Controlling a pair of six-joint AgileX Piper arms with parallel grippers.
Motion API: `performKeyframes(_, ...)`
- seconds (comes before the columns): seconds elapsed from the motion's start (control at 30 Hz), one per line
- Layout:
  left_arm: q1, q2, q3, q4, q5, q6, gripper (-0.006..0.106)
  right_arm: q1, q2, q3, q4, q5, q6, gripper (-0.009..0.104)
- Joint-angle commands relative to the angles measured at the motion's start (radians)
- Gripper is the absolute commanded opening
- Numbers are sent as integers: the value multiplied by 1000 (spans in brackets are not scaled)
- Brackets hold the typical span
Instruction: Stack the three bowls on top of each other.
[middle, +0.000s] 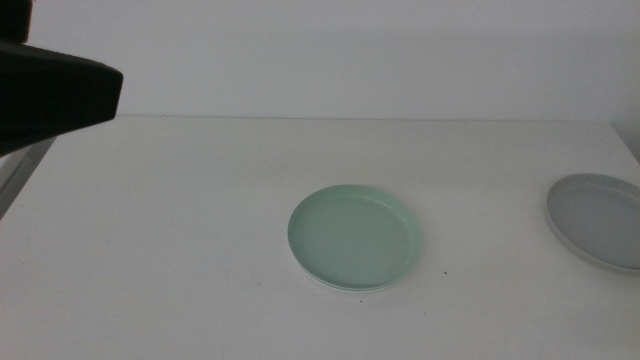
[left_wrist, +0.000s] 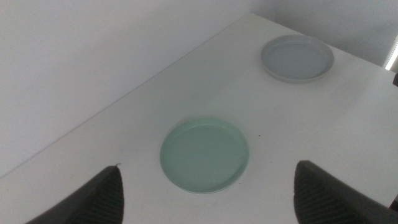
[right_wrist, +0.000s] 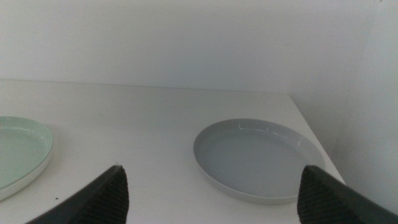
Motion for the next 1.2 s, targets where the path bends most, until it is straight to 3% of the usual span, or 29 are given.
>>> performKeyframes(0.0, 2, -5, 1, -5, -15, -2, 94, 2, -4, 4, 9, -11, -3, 93)
performKeyframes(0.17, 2, -5, 1, -5, -15, -2, 94, 2, -4, 4, 55, -35, -3, 93)
performKeyframes(0.43, 2, -5, 1, -5, -15, -2, 94, 2, -4, 4, 58, -66, -3, 93)
performKeyframes(0.7, 2, -5, 1, -5, -15, -2, 94, 2, -4, -15, 53, -248, -10, 93)
performKeyframes(0.8, 2, -5, 1, -5, -16, -2, 94, 2, 84, -163, 84, -131, 5, 93)
performKeyframes(1.07, 2, -5, 1, -5, -26, -2, 94, 2, 531, -752, 115, 524, 77, 93)
performKeyframes(1.17, 2, -5, 1, -5, -28, -2, 94, 2, 635, -885, 113, 657, 77, 93)
